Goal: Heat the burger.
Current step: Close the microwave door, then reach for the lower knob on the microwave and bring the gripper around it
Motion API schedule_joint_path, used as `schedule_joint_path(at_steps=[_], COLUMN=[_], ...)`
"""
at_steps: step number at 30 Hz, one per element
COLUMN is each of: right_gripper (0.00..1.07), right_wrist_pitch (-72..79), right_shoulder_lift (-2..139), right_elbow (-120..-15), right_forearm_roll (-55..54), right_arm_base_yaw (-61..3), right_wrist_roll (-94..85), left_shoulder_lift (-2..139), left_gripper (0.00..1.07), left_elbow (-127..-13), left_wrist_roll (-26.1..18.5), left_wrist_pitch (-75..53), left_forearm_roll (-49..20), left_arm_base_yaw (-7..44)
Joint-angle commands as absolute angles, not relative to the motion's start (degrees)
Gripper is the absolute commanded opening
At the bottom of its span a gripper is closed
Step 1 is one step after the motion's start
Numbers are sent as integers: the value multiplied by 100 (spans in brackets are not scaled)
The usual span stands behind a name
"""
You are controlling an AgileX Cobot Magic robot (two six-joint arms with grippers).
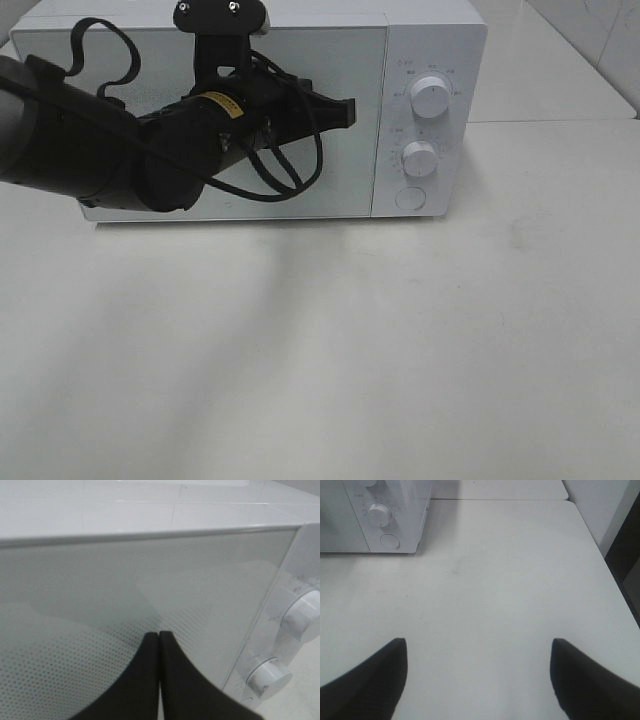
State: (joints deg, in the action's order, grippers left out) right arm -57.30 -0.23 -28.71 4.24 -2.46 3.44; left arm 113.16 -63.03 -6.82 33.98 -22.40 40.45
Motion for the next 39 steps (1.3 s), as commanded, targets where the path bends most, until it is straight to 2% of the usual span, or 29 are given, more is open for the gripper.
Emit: schedule_joint_path(at_steps=[1,8,16,18,19,20,21,22,23,24,29,30,31,33,39], right_gripper=[76,76,76,76,76,76,76,76,76,76,76,76,76,76,76], right_wrist_pitch=[-5695,-5695,-5695,-5695,-5695,-5695,-5695,-5695,-5695,-5695,-5695,-5695,-5695,-5695,-5695], right_shoulder_lift=[-189,-189,-189,-189,-189,-189,-189,-189,-189,-189,-189,-189,-189,-189,-189], right_elbow=[-2848,-2848,-2848,-2848,-2848,-2848,-2848,-2848,-2848,-2848,-2848,-2848,-2848,-2848,-2848], right_forearm_roll=[424,424,424,424,424,424,424,424,424,424,424,424,424,424,424], right_arm_base_yaw=[-212,-212,-212,-212,-212,-212,-212,-212,-212,-212,-212,-212,-212,-212,-212], right_wrist_roll=[355,355,355,355,355,355,355,355,355,355,355,355,355,355,355], left_shoulder_lift=[11081,10651,9947,9729,9729,9603,9557,9557,9482,9442,9230,9104,9104,8869,8508], left_gripper=[0,0,2,20,20,47,60,60,90,102,98,98,98,98,98], left_elbow=[-6285,-5649,-5111,-5013,-5013,-4996,-4996,-4996,-4996,-4996,-4996,-4996,-4996,-4996,-4996], left_wrist_roll=[-802,-882,-882,-882,-882,-882,-877,-877,-877,-877,-882,-882,-882,-865,-773], left_wrist_pitch=[3358,3002,968,264,264,-201,-361,-361,-665,-842,-1558,-1925,-1925,-2590,-3277], left_forearm_roll=[-2498,-2492,-2498,-2481,-2481,-2481,-2481,-2481,-2469,-2452,-1977,-1593,-1593,-1140,-751], left_arm_base_yaw=[4085,4314,4337,4337,4337,4337,4337,4337,4320,4320,4291,4291,4291,4291,4291])
